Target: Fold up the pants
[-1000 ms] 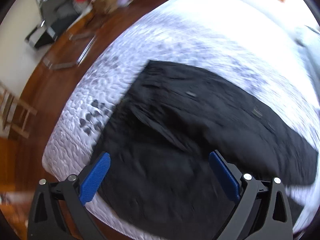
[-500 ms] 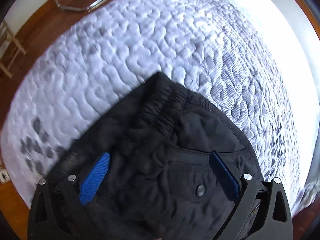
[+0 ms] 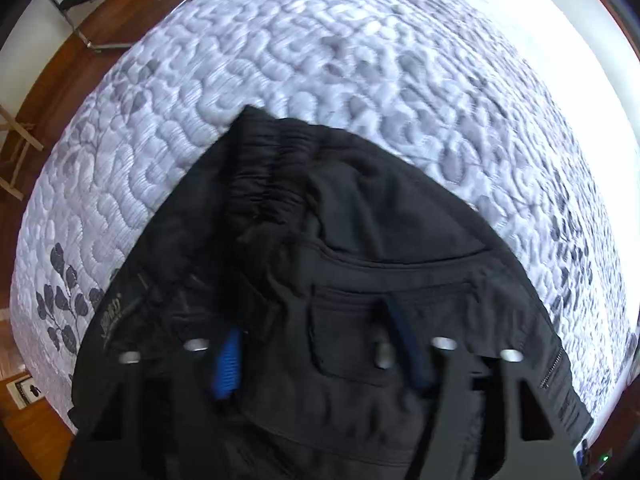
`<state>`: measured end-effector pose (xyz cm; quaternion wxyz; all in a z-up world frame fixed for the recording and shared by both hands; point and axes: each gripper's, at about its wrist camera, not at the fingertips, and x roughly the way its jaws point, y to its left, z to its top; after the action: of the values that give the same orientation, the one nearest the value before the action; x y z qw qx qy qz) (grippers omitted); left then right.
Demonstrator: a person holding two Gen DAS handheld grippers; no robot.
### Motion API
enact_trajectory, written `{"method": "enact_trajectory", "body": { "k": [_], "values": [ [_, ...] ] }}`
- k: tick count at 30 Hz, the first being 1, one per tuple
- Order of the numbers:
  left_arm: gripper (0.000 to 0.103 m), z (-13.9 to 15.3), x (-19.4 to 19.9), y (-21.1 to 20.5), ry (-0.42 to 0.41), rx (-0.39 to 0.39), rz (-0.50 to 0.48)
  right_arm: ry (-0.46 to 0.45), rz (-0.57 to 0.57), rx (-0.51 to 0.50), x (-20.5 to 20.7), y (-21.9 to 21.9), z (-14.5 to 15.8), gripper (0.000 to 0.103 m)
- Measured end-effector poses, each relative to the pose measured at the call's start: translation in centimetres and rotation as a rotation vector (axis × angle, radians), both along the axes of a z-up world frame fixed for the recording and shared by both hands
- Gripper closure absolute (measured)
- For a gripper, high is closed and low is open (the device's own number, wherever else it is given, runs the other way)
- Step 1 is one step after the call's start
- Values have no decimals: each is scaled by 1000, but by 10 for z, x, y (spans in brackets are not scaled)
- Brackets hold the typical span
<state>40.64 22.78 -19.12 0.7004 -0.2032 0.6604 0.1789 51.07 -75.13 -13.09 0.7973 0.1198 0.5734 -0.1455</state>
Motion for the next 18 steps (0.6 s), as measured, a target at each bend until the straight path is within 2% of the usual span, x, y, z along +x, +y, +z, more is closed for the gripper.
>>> {"method": "enact_trajectory", "body": {
  "k": [1,3,6,8,12,16,17,18],
  "values": [
    [59,6,17,-6,4,11,-14,-7,3,26,3,-3,0,3],
    [78,10,23,-27,16,57,-60,-18,1,80,10,-10,0,3],
    [90,10,38,-54,25,94,-110,-15,-4,171,21,-19,-7,3],
    [92,12,39,-64,24,104,-118,14,1,184,31,-20,-15,3],
    [94,20,40,-79,11,100,-115,73,19,131,50,-18,-31,3],
    [94,40,21,-90,-16,100,-105,109,41,72,64,-9,-41,4],
    [94,42,20,-92,-17,109,-116,109,51,62,66,-6,-40,7],
    [94,46,20,-97,-17,123,-131,112,70,59,68,-2,-40,19]
  ]
}}
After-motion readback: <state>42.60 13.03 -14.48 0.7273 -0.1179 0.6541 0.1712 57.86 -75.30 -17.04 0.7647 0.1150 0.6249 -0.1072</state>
